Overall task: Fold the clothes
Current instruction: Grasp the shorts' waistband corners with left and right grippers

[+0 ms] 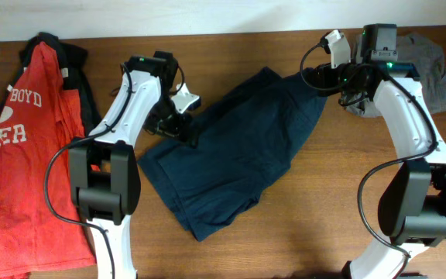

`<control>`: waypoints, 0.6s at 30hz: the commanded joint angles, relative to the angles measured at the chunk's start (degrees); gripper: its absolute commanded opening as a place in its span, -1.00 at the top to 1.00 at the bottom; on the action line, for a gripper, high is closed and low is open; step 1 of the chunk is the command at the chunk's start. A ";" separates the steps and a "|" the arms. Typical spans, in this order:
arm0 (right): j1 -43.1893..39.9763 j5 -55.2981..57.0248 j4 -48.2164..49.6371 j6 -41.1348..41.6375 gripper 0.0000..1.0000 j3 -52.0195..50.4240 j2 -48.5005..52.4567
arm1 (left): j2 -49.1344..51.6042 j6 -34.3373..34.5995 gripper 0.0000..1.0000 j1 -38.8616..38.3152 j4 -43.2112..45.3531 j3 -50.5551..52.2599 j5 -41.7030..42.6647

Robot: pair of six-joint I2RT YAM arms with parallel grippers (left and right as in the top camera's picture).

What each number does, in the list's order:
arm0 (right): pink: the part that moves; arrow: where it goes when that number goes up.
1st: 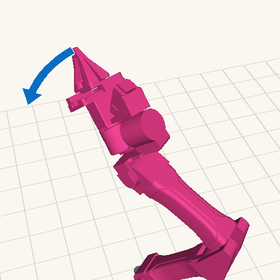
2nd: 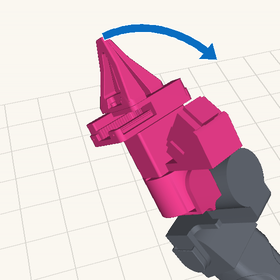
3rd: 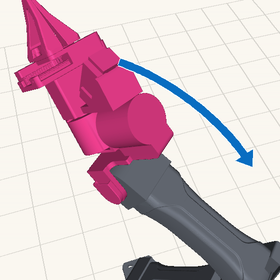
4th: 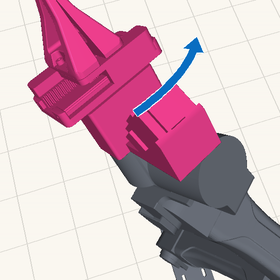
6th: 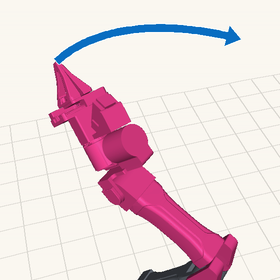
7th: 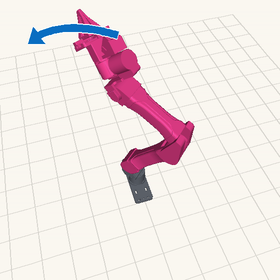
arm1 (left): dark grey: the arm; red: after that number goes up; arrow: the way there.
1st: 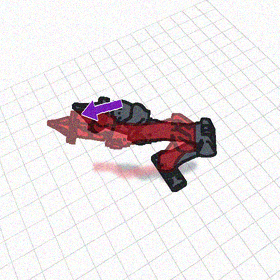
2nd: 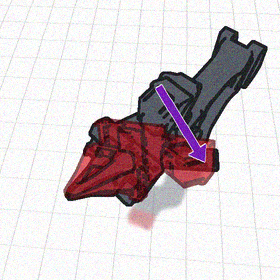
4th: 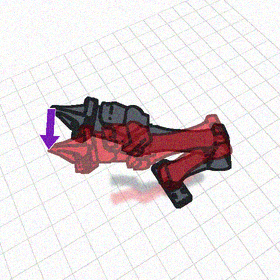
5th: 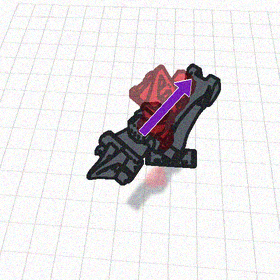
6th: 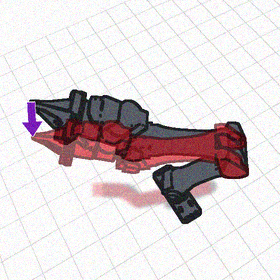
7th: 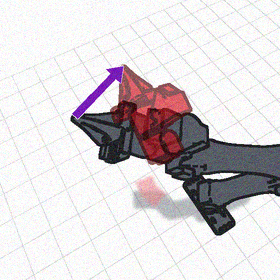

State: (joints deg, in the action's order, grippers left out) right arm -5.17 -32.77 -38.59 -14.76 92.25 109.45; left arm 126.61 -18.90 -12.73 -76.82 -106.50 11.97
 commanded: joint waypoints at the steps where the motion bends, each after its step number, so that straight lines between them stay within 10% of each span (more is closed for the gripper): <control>1: -0.22 -1.07 0.20 0.20 0.92 1.05 -1.07 | 0.04 0.13 -0.93 0.11 3.56 4.87 -3.02; 8: -0.20 -1.07 0.20 0.22 0.92 1.05 -1.07 | 0.04 -0.46 -0.43 0.04 8.83 13.49 -3.02; 12: -0.22 -1.07 0.22 0.20 0.92 1.05 -1.07 | 0.02 -0.39 0.99 0.02 8.70 13.92 -2.51; 18: -0.28 -1.07 0.09 0.33 0.92 3.61 -2.69 | -1.05 1.09 0.99 0.04 6.82 4.59 3.82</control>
State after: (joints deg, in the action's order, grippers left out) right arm -5.17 -32.84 -38.15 -14.76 92.47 109.45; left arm 126.61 -19.05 -12.73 -69.10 -94.76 11.66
